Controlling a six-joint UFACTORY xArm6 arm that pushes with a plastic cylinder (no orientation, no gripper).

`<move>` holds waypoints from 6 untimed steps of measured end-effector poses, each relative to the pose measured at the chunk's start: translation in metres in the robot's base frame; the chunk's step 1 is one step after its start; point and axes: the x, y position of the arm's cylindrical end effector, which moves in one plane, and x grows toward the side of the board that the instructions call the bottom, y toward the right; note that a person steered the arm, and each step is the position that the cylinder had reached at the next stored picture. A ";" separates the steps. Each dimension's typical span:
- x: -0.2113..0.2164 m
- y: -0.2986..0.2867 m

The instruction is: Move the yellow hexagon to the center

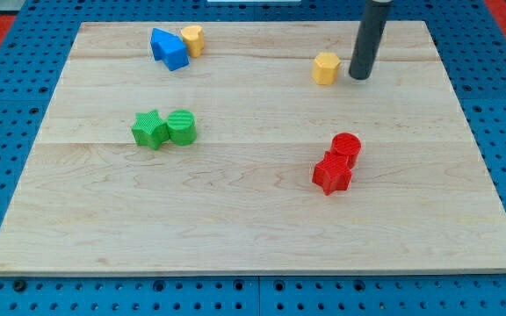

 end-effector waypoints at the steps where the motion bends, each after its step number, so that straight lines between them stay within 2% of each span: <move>1: -0.006 -0.018; 3: -0.013 -0.011; 4: -0.035 -0.008; 5: -0.027 -0.054; 6: -0.015 -0.066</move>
